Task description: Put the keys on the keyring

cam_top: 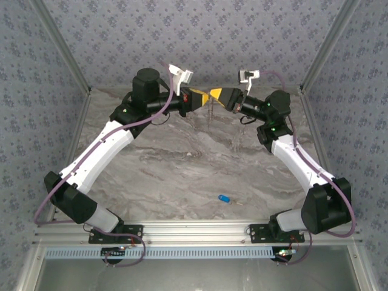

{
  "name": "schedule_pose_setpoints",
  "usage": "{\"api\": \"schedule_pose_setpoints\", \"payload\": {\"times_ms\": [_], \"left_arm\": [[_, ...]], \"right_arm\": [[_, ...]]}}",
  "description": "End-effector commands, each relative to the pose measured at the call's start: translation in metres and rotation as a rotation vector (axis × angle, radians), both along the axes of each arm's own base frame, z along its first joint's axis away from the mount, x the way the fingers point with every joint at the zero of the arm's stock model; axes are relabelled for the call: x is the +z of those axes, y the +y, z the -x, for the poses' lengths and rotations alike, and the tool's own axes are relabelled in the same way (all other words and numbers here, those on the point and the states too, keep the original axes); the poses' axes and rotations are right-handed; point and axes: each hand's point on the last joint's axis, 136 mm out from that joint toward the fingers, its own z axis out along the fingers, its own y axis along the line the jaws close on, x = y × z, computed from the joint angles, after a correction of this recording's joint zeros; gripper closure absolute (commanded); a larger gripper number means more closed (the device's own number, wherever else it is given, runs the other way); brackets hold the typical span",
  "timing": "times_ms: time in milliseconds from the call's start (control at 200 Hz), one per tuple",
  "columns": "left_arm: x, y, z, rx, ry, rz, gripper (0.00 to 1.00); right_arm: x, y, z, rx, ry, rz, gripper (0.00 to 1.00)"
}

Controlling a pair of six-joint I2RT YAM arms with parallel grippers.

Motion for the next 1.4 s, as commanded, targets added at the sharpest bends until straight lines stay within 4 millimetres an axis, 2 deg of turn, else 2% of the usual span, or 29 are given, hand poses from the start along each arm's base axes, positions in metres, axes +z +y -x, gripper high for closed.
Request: {"api": "schedule_pose_setpoints", "payload": {"times_ms": [0,195,345,515,884,1234,1394], "left_arm": [[0.022,0.0,0.0,0.002,-0.052,0.037,1.0],[0.022,-0.001,0.0,0.003,-0.025,0.036,1.0],[0.022,-0.003,0.001,-0.011,-0.01,0.041,0.89],[0.024,-0.005,0.003,-0.032,-0.003,0.05,0.86],[0.022,-0.008,0.008,-0.071,0.014,0.052,0.95],[0.024,-0.012,0.021,-0.149,0.052,0.065,0.9],[0.027,-0.014,0.024,-0.177,0.061,0.078,0.98]], "right_arm": [[0.008,0.006,0.016,0.058,-0.042,-0.002,1.0],[0.009,0.006,0.012,0.039,-0.042,0.003,1.0],[0.009,0.006,0.011,0.036,-0.04,0.002,1.0],[0.009,0.005,0.008,0.03,-0.038,0.002,1.0],[0.006,-0.006,-0.001,-0.01,-0.019,-0.021,1.0],[0.004,-0.008,-0.004,-0.019,-0.013,-0.022,1.0],[0.002,-0.01,-0.006,-0.023,-0.007,-0.021,1.0]]}}
